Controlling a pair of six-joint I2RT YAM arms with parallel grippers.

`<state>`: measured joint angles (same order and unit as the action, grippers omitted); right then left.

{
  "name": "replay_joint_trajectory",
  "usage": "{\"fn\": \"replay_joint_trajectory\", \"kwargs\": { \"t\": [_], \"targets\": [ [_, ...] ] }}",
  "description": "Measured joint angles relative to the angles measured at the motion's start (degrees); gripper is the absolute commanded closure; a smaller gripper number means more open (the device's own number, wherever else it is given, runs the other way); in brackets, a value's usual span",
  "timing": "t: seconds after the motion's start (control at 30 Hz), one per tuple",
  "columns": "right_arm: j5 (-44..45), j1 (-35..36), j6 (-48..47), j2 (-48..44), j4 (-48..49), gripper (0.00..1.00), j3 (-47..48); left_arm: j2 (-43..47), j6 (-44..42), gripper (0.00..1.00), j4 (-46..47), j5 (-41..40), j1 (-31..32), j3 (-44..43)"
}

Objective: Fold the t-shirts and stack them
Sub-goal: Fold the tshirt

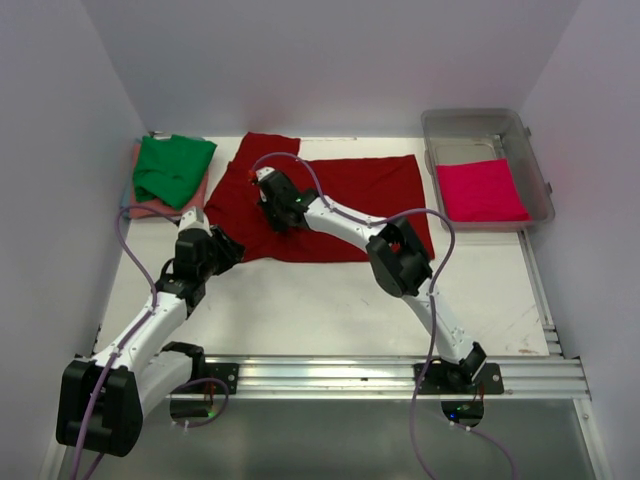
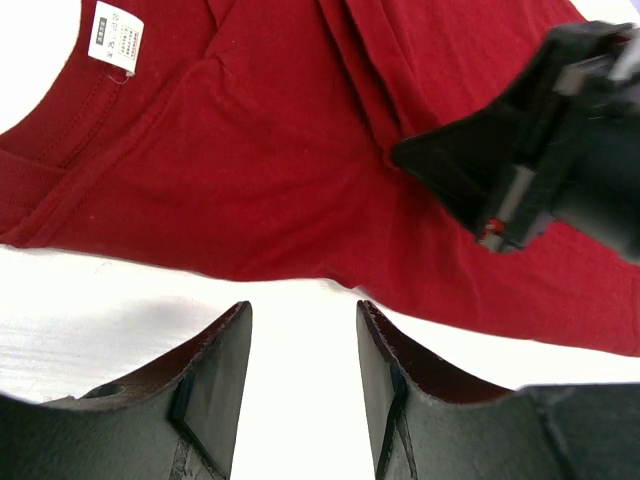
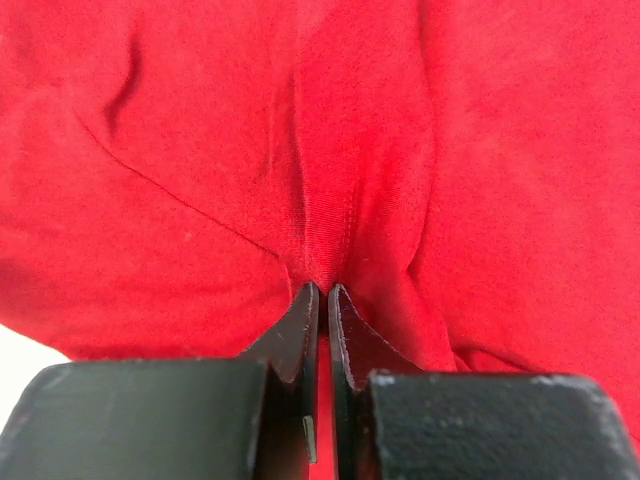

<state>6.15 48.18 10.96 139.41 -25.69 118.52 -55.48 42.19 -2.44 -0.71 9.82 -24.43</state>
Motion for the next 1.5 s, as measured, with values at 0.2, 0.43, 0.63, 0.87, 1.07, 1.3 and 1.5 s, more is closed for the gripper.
{"fn": "replay_joint_trajectory", "kwargs": {
  "t": [0.2,0.43,0.63,0.87,1.07,1.3,1.5],
  "targets": [
    [5.2,0.0,-0.8,-2.9,0.0,1.00,3.1,-0.3,-0.2,0.50,0.0,0.0,0.0,0.0],
    [13.1,-0.8,-1.8,0.4,-1.3,1.00,13.7,-0.7,-1.1,0.50,0.0,0.0,0.0,0.0],
    [18.6,-1.5,-1.9,5.7,-2.2,0.99,14.4,-1.8,-1.3,0.50,0.0,0.1,0.0,0.0],
    [21.0,-1.7,-1.5,7.6,-3.4,0.99,11.8,-2.7,-1.3,0.51,0.0,0.4,0.0,0.0],
    [23.0,-1.7,-0.7,7.6,-2.7,1.00,9.9,-3.0,-1.3,0.51,0.0,0.5,0.0,0.0],
    [27.1,-1.6,0.9,7.1,0.6,0.99,6.8,-3.7,-1.3,0.51,0.0,0.5,0.0,0.0],
    [30.5,-1.6,1.4,7.1,3.2,1.00,5.5,-4.2,-1.3,0.51,0.0,0.5,0.0,0.0]
  ]
}}
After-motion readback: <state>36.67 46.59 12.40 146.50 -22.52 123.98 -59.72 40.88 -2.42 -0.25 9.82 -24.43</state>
